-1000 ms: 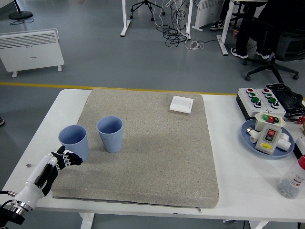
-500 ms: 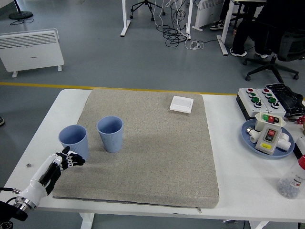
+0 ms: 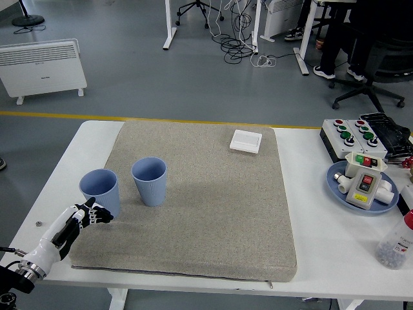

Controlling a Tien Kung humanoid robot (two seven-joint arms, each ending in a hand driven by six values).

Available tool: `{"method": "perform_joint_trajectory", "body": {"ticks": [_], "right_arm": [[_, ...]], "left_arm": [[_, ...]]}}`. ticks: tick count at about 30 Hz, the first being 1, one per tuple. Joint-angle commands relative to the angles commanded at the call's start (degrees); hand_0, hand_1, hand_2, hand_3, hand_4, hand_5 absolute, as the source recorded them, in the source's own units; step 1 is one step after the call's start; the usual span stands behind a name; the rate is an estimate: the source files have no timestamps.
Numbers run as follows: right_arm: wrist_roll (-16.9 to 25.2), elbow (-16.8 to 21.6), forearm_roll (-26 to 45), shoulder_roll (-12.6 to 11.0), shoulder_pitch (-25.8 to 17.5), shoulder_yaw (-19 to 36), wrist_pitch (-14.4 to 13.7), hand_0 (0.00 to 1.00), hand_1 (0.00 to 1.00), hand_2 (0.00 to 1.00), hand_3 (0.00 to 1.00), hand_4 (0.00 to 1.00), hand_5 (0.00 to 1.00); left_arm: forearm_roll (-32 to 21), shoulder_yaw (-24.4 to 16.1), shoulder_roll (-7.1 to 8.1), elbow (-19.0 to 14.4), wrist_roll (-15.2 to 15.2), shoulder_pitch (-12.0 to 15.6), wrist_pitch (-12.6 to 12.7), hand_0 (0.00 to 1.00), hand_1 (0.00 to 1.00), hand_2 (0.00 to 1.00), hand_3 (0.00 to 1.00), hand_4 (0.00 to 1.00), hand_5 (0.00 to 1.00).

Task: Push cup pick cup insert cup

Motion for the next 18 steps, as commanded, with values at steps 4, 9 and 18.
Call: {"method": "perform_joint_trajectory", "body": {"ticks": [4, 9, 18], "right_arm": [[0.02, 0.0, -0.01, 0.03, -0.04, 0.03, 0.0, 0.751, 0.616, 0.595, 0.583, 0.107, 0.602], [0.03, 0.0, -0.01, 0.09, -0.19, 0.03, 0.0, 0.751, 0.616, 0.595, 0.583, 0.107, 0.602], [-0.08, 0.0, -0.19, 0.17, -0.47, -0.06, 0.01, 0.751, 0.615, 0.595, 0.583, 0.107, 0.603]], "left_arm": [[0.01, 0.59, 0.15, 0.89, -0.11, -0.64, -0.11, 0.63, 0.596, 0.538, 0.484, 0.64, 0.998], [0.07, 1.38, 0.07, 2.42, -0.5, -1.82, -0.1, 0.63, 0.596, 0.538, 0.484, 0.64, 0.998], [0.08, 1.99, -0.27, 3.9, -0.92, -3.36, -0.01, 0.636, 0.595, 0.536, 0.484, 0.638, 0.998]]}}
